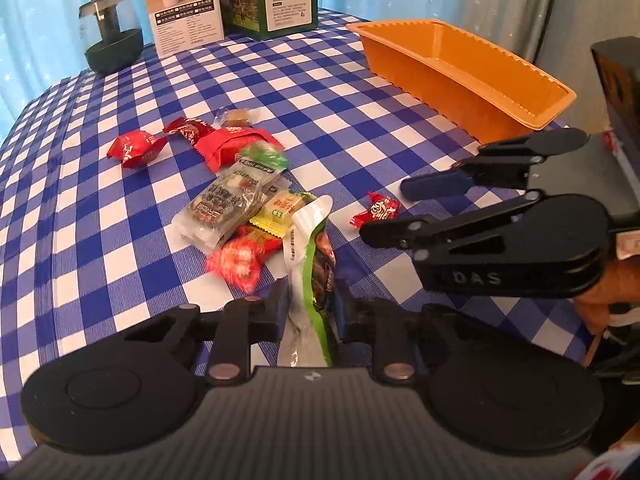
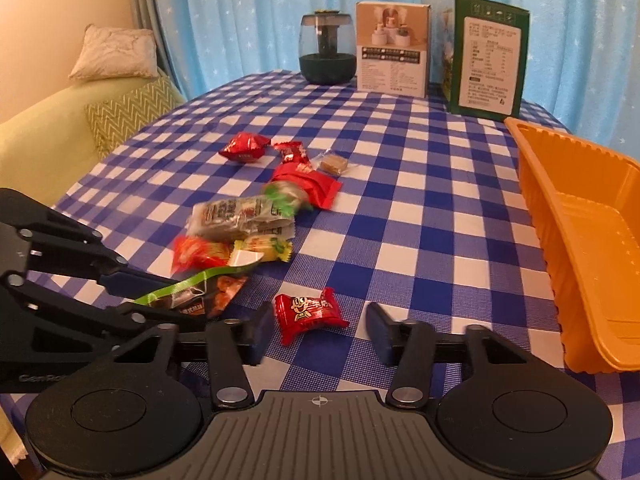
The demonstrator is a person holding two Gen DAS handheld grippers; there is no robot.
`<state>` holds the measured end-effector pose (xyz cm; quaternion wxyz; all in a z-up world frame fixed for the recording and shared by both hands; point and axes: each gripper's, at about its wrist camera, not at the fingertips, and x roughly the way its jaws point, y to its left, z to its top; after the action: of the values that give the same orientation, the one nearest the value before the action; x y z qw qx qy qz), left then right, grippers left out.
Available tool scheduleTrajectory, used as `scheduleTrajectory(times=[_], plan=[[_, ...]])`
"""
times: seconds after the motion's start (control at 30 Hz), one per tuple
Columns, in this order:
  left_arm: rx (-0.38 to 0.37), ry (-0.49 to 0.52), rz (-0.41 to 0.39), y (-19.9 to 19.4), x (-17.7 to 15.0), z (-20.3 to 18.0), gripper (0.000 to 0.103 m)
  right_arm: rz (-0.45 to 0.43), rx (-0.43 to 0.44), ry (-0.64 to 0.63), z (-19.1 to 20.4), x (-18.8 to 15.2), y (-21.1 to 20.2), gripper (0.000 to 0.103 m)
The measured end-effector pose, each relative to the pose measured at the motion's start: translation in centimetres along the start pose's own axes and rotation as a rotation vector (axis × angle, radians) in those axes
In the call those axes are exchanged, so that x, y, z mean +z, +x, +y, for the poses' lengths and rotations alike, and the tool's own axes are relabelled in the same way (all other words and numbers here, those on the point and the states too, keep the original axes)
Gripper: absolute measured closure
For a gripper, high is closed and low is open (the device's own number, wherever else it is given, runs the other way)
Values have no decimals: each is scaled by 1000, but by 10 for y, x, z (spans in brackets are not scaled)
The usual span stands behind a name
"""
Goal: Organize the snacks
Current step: 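Grasp the green-and-white pouch with the left tool while the right tool grasps a red candy, then carry both snacks over the orange tray and open both tools to drop them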
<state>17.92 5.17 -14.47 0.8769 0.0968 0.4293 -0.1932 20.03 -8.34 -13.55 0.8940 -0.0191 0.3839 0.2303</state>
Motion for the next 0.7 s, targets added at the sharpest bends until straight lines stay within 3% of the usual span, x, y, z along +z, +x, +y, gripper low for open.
scheduleTrajectory(times=[0.13,0.5,0.7], plan=[[3,-7,-8,-3,-1,-2,83,0,-23,-39,4,0,2,78],[-1,-45,-63,-17,7,-12,83,-67,-81,15,-7,1,-29,79],[-11,-69,-117,-27,29,-23,83,-152,-134,39,-19,9,-60,79]])
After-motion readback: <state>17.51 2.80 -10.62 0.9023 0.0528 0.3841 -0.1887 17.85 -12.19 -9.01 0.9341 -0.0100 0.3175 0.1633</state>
